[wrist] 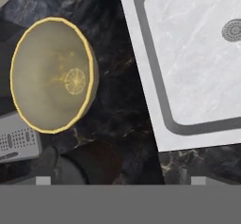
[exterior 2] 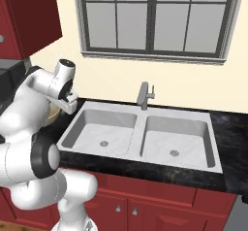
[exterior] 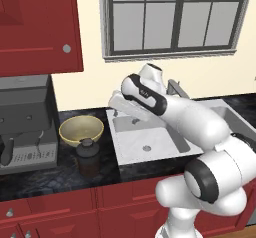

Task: Place the bowl in the left basin and the jug in the right basin of the sink.

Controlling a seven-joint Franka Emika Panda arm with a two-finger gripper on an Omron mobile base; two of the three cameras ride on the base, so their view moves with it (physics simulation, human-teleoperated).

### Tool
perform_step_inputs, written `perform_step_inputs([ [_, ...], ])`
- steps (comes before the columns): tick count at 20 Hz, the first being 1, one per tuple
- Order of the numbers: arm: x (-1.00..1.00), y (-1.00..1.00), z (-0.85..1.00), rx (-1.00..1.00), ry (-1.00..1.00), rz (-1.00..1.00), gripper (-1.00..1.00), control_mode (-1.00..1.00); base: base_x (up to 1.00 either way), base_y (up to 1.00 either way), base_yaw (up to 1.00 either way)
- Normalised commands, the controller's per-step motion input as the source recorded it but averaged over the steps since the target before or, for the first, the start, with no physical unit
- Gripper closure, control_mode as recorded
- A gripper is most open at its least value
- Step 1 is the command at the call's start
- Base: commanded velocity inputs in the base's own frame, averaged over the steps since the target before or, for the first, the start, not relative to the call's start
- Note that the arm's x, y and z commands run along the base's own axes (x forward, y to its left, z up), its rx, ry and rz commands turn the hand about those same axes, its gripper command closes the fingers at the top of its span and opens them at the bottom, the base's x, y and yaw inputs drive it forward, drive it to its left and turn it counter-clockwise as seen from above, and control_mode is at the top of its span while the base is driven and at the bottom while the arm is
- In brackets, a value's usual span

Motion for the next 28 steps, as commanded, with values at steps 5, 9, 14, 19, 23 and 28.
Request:
perform_step_inputs([
  [5, 0.04, 0.06, -0.09, -0.01, -0.06, 0.00, -1.00, -1.00, 0.00, 0.00, 0.00],
  [9, 0.21, 0.01, -0.32, 0.00, -0.19, -0.02, -1.00, -1.00, 0.00, 0.00, 0.00],
  [14, 0.26, 0.14, -0.32, -0.02, -0.15, -0.04, -1.00, -1.00, 0.00, 0.00, 0.00],
  [19, 0.20, 0.24, -0.03, 0.00, 0.06, -0.01, -1.00, -1.00, 0.00, 0.00, 0.00],
  [23, 0.17, 0.31, 0.00, 0.00, 0.15, 0.00, -1.00, -1.00, 0.00, 0.00, 0.00],
  [28, 0.18, 0.29, -0.15, 0.00, 0.05, 0.00, -1.00, -1.00, 0.00, 0.00, 0.00],
])
